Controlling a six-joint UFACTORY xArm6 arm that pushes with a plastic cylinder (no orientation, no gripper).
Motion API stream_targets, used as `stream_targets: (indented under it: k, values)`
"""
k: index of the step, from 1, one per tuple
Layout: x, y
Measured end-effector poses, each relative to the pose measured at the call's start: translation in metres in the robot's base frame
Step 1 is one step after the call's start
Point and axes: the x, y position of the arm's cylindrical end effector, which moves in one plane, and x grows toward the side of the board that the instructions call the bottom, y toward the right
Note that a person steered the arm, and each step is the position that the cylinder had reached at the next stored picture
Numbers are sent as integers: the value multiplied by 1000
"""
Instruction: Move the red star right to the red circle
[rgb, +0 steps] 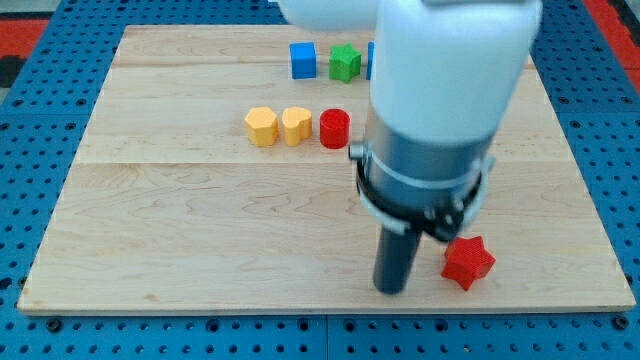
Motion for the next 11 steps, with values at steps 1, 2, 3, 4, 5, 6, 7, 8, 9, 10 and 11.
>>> stream_targets:
  k: [1,2,3,4,5,6,7,8,9,10,11]
  values:
    - [10,27]
    - [7,65]
    - [-1,82]
    - [-21,83]
    - [-50,83]
    - [-76,88]
    - [-97,106]
    - [-123,117]
    - [-155,118]
    - [-188,119]
    - [-219,118]
